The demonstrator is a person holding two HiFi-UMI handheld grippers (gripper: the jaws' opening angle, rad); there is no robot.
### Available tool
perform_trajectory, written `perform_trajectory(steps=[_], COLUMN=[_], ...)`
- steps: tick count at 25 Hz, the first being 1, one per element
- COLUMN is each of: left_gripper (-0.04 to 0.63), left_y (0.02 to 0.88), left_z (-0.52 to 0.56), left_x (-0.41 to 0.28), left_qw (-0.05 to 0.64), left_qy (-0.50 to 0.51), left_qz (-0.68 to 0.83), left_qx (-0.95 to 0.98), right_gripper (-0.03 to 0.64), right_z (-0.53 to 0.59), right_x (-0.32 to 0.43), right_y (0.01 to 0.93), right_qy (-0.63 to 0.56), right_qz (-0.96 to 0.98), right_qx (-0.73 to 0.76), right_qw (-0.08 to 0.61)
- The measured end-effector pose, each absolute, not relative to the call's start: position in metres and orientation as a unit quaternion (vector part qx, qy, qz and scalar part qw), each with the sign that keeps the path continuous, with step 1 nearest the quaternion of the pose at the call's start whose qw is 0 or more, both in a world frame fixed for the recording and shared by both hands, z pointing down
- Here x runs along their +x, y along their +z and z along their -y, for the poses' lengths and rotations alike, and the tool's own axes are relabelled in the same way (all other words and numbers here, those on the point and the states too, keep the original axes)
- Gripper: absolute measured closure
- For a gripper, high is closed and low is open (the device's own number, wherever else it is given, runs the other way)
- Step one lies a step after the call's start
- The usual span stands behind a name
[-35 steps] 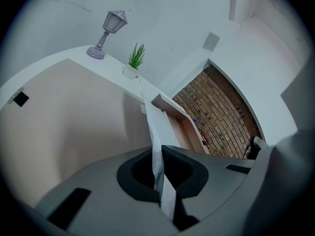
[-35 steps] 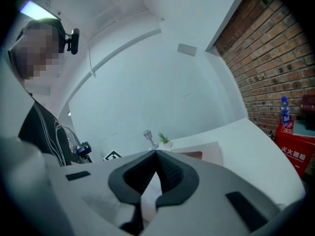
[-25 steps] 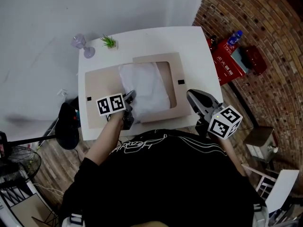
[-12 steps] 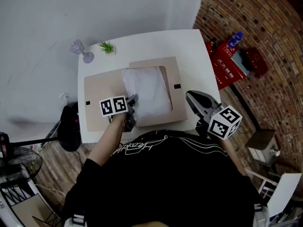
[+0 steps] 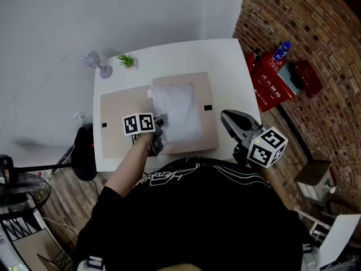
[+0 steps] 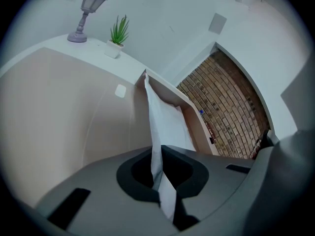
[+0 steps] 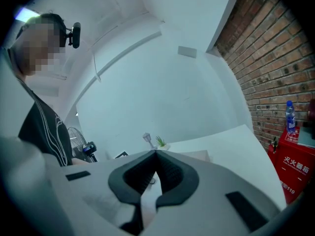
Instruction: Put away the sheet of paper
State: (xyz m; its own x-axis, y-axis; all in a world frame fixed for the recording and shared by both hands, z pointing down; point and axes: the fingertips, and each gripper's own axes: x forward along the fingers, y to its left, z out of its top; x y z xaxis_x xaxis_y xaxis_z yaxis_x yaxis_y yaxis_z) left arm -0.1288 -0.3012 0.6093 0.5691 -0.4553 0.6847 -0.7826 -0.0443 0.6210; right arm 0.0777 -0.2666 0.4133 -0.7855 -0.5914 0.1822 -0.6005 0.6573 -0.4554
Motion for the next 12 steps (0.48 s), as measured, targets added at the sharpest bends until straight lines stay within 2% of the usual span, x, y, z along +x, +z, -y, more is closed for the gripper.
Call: perform_trajectory(steps=[12], left_gripper=[0.56], left_y=[0.612], left_z=[0.311], left_x=[-0.107], left_qw=[0.544], left_qy=[0.155], left_qz=[0.44], left_qx=[0.698], right_gripper=[0.614], right_z=[0.276], right_x=[0.092], right_y=[0.422], right_qy=[0.256], right_qz=[0.919], right_qx=[0.3], right_qw=[0.004])
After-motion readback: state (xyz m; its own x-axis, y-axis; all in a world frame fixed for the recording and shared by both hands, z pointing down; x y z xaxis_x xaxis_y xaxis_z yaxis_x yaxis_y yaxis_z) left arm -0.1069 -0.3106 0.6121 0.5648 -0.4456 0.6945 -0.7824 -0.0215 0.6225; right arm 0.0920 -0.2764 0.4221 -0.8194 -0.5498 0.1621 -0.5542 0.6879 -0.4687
